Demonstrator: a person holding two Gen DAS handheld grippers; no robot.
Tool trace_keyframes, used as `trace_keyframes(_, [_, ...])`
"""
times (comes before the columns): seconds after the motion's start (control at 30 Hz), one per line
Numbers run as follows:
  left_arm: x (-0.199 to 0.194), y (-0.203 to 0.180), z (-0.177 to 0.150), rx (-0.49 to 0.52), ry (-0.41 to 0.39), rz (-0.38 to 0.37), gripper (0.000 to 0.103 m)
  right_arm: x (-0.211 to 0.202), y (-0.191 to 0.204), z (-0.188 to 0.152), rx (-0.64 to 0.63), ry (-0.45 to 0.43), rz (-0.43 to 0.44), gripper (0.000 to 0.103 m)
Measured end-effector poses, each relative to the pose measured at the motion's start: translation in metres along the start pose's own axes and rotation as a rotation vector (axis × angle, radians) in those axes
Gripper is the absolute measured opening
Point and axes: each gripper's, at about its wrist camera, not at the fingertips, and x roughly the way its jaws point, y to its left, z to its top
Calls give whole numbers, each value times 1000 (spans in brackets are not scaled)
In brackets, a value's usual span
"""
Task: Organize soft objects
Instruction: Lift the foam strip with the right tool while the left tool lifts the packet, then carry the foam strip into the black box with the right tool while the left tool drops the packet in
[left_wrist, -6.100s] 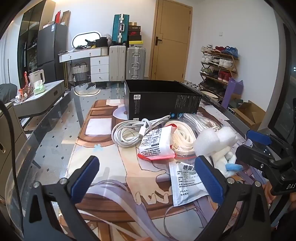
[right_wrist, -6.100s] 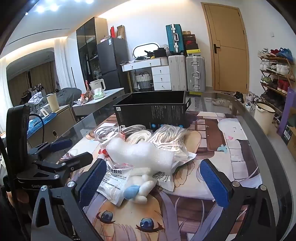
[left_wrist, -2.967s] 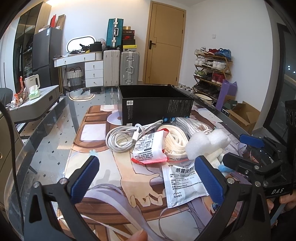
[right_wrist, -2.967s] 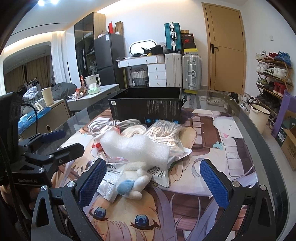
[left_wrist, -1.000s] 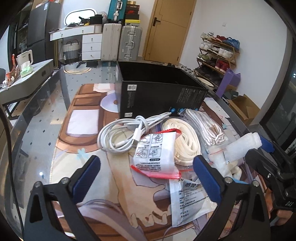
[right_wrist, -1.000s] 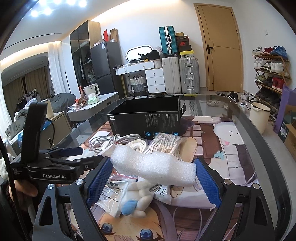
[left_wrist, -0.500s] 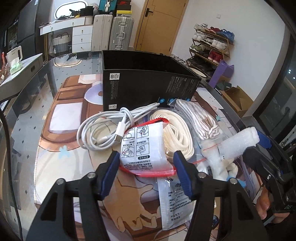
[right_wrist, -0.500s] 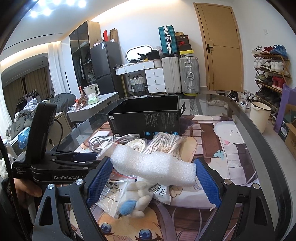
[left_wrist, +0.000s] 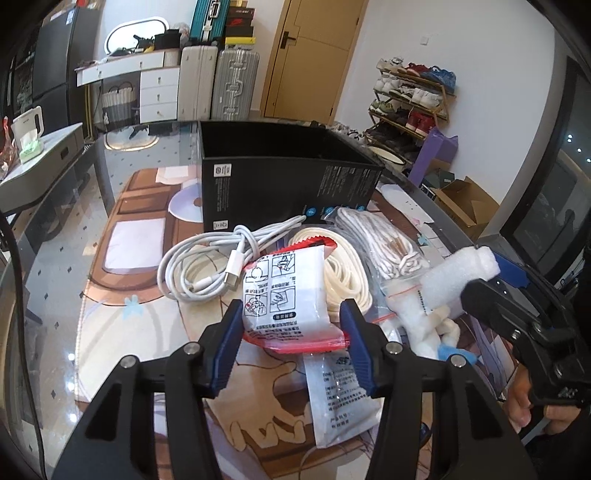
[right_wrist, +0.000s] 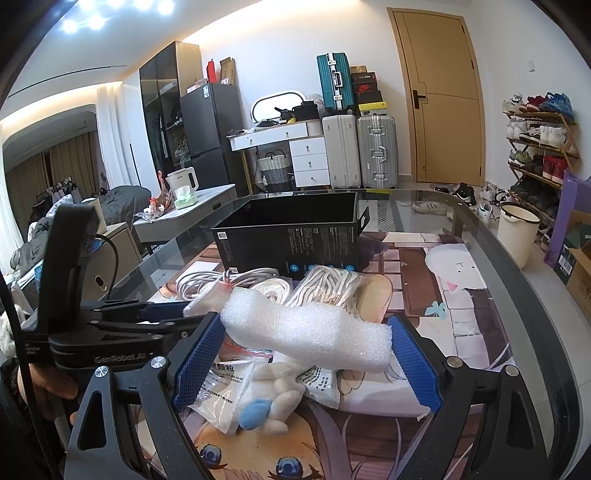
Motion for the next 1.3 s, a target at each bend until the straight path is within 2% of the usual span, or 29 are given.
trace_keyframes(0.5, [-36,7,13,-2,-114,25,52,-4,-4,19,-5,-17,-17,91])
trace_keyframes(0.77, [-51,7,34,15,-174,61,52,-1,-1,47,-46,-3,-8,91])
trace_keyframes(1.0, [-57,12,54,18,-216,89,52,1,1,78,-56,-25,22,91])
trace_keyframes(1.3, [-50,9,74,42,-243,145,52,15,4,111,-71,-41,27,91])
